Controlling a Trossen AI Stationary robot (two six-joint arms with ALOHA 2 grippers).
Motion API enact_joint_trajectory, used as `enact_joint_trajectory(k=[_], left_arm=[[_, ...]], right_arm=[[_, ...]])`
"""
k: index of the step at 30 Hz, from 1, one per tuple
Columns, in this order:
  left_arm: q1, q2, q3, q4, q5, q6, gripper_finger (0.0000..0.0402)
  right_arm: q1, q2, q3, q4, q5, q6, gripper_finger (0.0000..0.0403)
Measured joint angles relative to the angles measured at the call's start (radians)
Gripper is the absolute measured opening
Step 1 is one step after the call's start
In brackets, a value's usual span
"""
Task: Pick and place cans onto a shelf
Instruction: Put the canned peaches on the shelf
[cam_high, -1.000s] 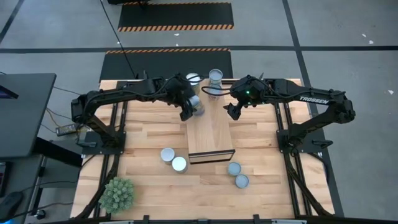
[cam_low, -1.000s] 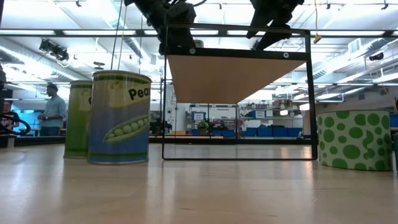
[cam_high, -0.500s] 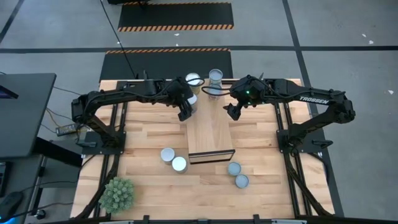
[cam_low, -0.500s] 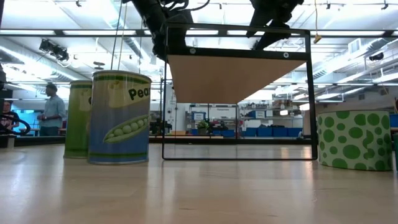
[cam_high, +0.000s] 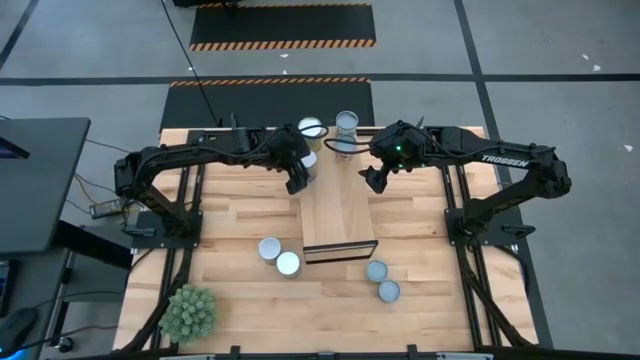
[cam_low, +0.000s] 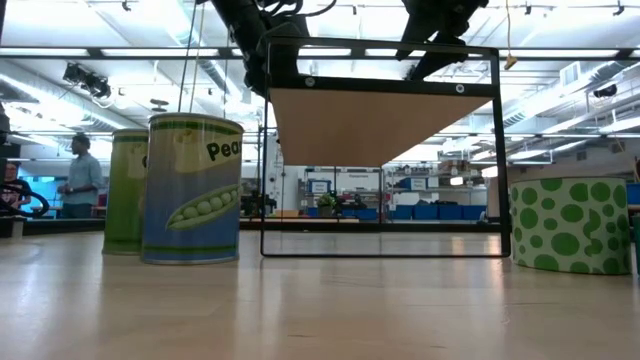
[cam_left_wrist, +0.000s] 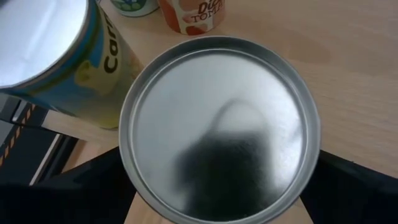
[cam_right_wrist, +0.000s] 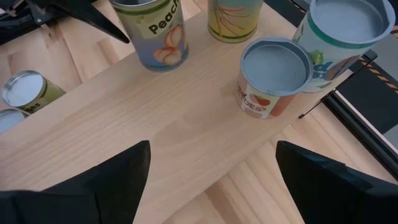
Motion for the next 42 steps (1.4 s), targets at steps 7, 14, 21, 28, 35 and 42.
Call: enact_joint_trajectory(k=[7,14,21,28,35,42], left_arm=[[0.000,0.000,0.000,0.000,0.000,0.000,0.0380],[0.000,0.000,0.000,0.000,-0.013,0.000,0.0380],[0.000,-0.009,0.002,-0.001,-0.072,0.000,0.0380],[0.000,-0.008,0.002,0.015,-0.079,-0.012,0.0380],[0.000,-0.008,0.002,0.070,-0.079,-0.027,0.0380],[0.000,-0.007,0.002,0.102,-0.079,-0.028,0.0380]], right_arm=[[0.000,0.000,0.000,0.000,-0.005,0.000,0.0354],[0.000,0.000,0.000,0.000,-0.006,0.001,0.0354],[0.001,0.000,0.000,0.000,-0.006,0.002,0.0354],[0.001,0.000,0.000,0.000,-0.006,0.001,0.0354],[0.001,0.000,0.000,0.004,-0.006,0.001,0.0354],[0.001,0.000,0.000,0.004,-0.006,0.000,0.0354]])
